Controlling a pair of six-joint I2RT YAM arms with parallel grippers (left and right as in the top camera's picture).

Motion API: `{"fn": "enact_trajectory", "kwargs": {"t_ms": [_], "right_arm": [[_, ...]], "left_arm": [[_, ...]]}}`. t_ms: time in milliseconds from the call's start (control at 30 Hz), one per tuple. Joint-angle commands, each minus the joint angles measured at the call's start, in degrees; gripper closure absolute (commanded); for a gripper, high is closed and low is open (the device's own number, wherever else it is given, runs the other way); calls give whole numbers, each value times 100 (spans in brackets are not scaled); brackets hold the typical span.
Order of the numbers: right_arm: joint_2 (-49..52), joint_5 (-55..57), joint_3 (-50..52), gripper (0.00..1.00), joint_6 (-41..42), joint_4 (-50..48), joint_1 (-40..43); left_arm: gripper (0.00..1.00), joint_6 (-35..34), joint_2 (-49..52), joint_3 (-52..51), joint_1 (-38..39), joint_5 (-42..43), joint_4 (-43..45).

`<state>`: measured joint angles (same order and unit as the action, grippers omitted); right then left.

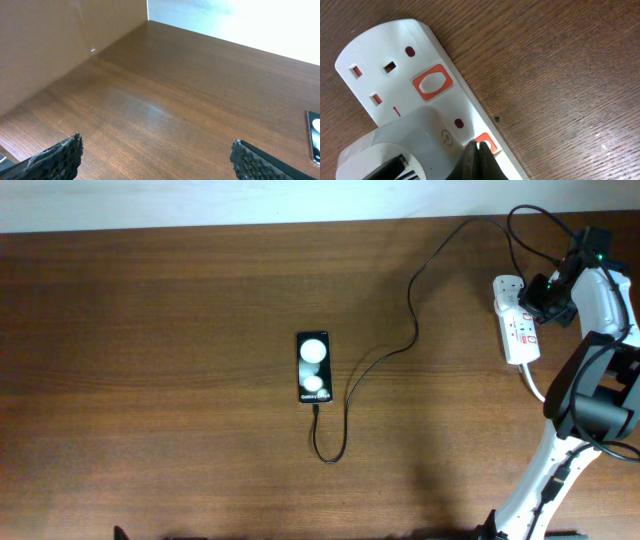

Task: Plug charger to phone and switch on socket

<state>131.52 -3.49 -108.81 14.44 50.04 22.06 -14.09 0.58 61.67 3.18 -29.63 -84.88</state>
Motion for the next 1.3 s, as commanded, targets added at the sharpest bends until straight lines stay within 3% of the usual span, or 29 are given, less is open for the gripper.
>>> {"fn": "enact_trajectory", "kwargs": {"t_ms": [0,300,533,600,700,800,900,1033,1133,1200,1267], "right_arm": [[103,-129,-111,96,-50,-17,-125],[463,-1215,-109,96,-48,472,-485],[216,-831,-203,96,-46,979,-356],[-673,831,-310,96,636,1523,-168],[-1993,1060,-310,96,975,1751,-76],[-3633,66,-313,96,990,1497,-66],[-6011,-2328,-313,96,990,-841,-66],[-7051,-2824,-313,96,994,-1788,-197],[-7401,-2822,-313,96,988,-2033,-879],[-7619,-2822,-310,96,844,-1460,-1569],[-8011,-2796,-157,96,157,-1102,-2253]], "left_arm": [[1,50,-20,26,-24,-63,-15],[1,50,-20,26,-24,-63,-15],[1,50,-20,26,-24,-63,-15],[1,48,-20,26,-24,-63,-9],[1,48,-20,26,-24,-63,-9],[1,48,-20,26,-24,-63,-7],[1,48,-20,26,-24,-63,-4],[1,48,-22,26,-24,-63,-7],[1,48,-22,26,-24,-61,-4],[1,48,-22,26,-20,-26,37],[1,48,-22,26,-20,-26,37]]}}
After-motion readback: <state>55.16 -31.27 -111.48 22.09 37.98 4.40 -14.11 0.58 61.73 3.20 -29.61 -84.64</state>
